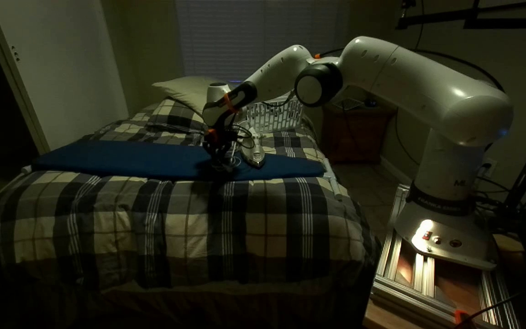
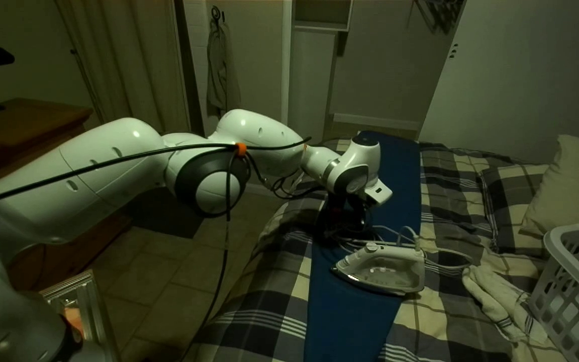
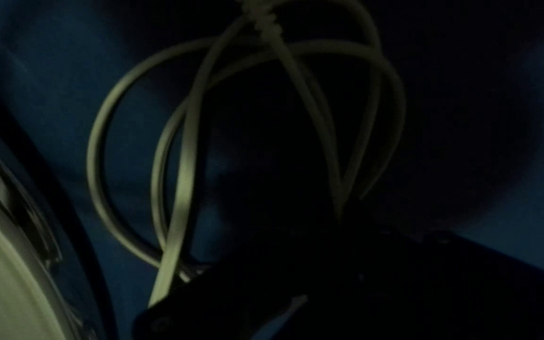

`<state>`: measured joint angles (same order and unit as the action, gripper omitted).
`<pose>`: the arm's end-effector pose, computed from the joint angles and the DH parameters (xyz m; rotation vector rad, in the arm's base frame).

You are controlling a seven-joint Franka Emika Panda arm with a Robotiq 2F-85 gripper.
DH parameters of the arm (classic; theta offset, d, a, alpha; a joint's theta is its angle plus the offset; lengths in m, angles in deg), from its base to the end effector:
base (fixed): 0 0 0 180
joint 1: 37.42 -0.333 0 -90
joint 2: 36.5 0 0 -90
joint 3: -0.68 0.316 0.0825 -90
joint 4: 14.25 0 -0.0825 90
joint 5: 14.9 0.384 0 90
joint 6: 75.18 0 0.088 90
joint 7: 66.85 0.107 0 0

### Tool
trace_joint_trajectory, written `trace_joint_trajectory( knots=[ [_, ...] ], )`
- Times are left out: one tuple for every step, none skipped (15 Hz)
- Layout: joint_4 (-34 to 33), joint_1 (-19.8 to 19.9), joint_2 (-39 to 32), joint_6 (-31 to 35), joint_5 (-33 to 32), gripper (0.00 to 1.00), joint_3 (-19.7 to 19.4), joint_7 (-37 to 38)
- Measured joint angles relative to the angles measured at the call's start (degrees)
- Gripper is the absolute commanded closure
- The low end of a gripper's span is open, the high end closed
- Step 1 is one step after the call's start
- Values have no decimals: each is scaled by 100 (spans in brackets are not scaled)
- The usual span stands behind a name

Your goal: Move the power cord to the right side of the iron

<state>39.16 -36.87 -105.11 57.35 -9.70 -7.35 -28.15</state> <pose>0.7975 -0.0706 0.1527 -2.8896 1.1865 -0.3108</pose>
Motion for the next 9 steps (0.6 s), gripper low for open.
trace_joint_trajectory(
  knots=[
    [-5,8,-2,-52,0,94,-1,55],
    [-12,15,-3,-87,0,93,-1,102],
    [-25,23,-4,-135,0,93,-1,149],
    [-41,31,-4,-199,0,92,-1,190],
    [-62,38,-4,-253,0,68,-4,230],
    [-86,43,-5,-290,0,67,-8,244],
    [-112,49,-5,-330,-1,64,-9,246],
    [-128,52,-5,-354,-1,56,-15,250],
    [-133,56,-5,-369,-2,50,-18,251]
  ],
)
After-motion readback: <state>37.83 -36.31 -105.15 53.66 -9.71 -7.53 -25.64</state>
